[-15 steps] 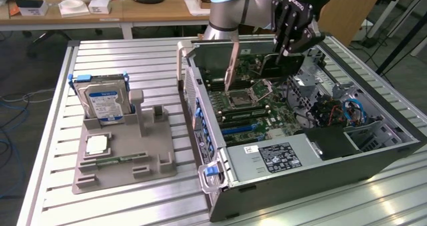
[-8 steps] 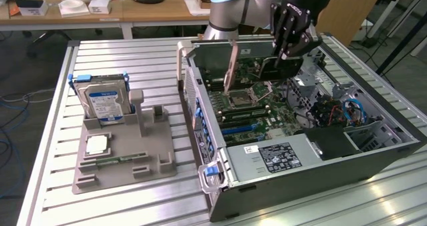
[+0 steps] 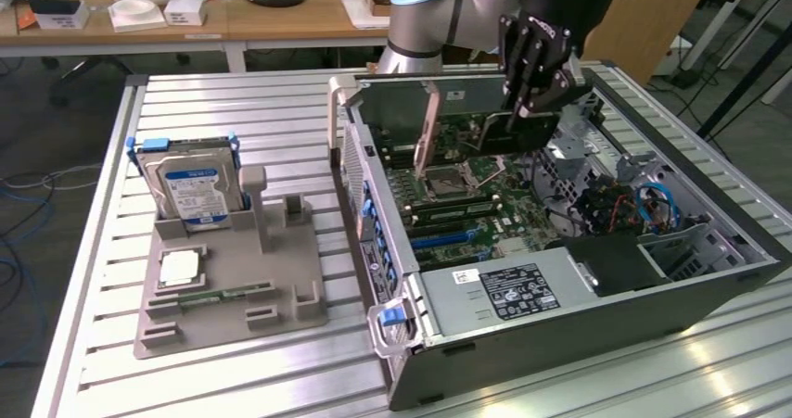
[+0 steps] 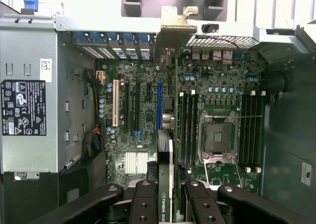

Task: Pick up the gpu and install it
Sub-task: 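Insert the gpu into the slot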

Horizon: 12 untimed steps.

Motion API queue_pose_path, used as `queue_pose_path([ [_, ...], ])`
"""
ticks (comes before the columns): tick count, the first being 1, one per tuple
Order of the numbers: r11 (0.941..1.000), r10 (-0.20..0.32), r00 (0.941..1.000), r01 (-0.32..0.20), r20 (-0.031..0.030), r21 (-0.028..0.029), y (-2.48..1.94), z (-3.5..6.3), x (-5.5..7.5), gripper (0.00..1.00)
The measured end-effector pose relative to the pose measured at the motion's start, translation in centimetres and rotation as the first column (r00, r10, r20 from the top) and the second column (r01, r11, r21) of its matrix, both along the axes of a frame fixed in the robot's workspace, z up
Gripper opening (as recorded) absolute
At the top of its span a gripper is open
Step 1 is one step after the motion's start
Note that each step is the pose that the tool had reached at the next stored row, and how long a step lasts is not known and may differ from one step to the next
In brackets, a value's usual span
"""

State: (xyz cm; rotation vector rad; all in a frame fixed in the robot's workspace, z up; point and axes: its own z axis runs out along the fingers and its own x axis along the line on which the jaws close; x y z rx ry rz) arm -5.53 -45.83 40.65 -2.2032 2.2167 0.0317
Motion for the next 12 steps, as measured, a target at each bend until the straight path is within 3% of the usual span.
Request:
queue_pose_path([
  [12, 1.0000, -0.002, 1.0000, 0.002, 0.0000, 0.0000, 0.02, -1.31, 0.0, 0.26],
])
